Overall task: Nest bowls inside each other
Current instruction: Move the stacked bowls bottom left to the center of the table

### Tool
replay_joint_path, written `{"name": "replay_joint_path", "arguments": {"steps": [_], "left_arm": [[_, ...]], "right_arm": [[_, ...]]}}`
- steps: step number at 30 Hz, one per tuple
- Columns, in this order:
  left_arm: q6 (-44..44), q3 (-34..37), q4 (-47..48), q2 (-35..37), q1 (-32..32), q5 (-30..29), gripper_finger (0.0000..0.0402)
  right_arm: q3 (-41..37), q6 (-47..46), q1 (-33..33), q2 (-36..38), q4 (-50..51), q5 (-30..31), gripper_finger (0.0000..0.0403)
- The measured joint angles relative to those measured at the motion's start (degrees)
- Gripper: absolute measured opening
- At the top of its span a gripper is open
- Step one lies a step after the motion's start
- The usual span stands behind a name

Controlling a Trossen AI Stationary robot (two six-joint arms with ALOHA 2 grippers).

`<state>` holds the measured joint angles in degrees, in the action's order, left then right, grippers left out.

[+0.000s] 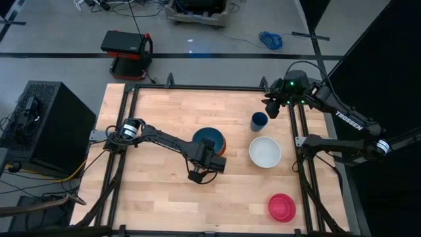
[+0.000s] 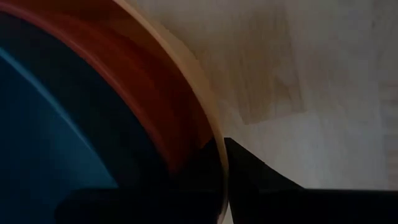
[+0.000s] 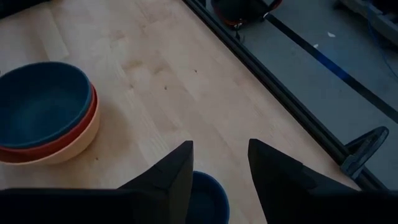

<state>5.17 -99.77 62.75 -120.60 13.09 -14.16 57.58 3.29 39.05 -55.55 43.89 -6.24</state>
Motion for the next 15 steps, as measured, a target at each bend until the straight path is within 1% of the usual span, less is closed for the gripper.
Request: {"name": "replay_joint_path", "arguments": {"steps": [7,11,15], "left_arm": [[-0.2,0.0,-0.4,0.0,0.0,0.8,0.0007],[-0.9,0.0,-0.4,0.0,0.0,1.0,0.002],[-1.1,0.0,-0.3,0.0,0.0,0.9,0.0043]], "right_arm": [[0.0,0.0,0.0,0.0,0.0,0.0,0.0159],[0.0,0.0,0.0,0.0,0.0,0.0,0.0165],[0.0,0.0,0.0,0.0,0.1,0.0,0.0171]]}}
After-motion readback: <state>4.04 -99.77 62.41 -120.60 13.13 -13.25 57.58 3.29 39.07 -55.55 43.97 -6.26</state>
